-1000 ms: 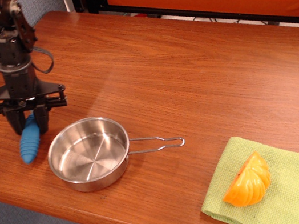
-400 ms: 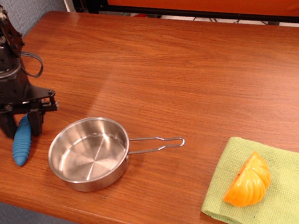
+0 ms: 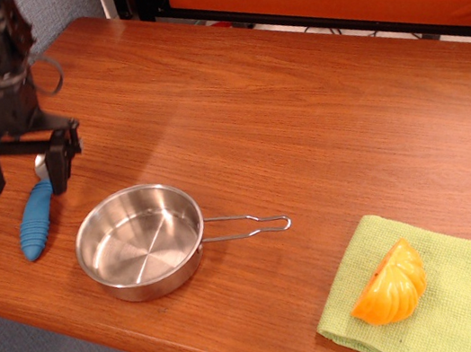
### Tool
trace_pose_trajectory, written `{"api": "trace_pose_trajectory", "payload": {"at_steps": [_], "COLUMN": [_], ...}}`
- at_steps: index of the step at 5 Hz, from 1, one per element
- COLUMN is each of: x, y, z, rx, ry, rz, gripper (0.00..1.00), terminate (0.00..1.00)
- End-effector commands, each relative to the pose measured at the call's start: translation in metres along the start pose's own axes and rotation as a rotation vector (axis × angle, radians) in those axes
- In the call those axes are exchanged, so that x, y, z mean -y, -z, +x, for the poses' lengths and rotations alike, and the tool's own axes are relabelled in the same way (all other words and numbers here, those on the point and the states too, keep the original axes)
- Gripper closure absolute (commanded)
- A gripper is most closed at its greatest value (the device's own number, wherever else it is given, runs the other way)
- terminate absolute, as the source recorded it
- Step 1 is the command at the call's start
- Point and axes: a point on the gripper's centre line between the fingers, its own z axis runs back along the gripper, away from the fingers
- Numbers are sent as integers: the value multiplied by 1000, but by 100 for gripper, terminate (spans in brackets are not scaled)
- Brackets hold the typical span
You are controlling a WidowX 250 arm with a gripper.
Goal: Place the spatula near the pan
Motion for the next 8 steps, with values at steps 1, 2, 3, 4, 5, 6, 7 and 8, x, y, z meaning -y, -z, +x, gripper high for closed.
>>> {"api": "trace_pose_trajectory", "payload": {"at_steps": [1,2,3,4,5,6,7,8], "x": [28,46,55,61,75,91,103,112], "y": [-57,-65,-79,-101,-107,-110,-110,-109], "z": [23,44,57,65,73,78,82,85], "rx": [72,97,192,216,208,184,164,173], "ry": [4,20,87,103,162,156,84,-5], "rz": [62,76,32,-8,-38,-65,-73,-67], "gripper": [0,0,0,0,0,0,0,0], "terminate": [0,0,0,0,0,0,0,100]}}
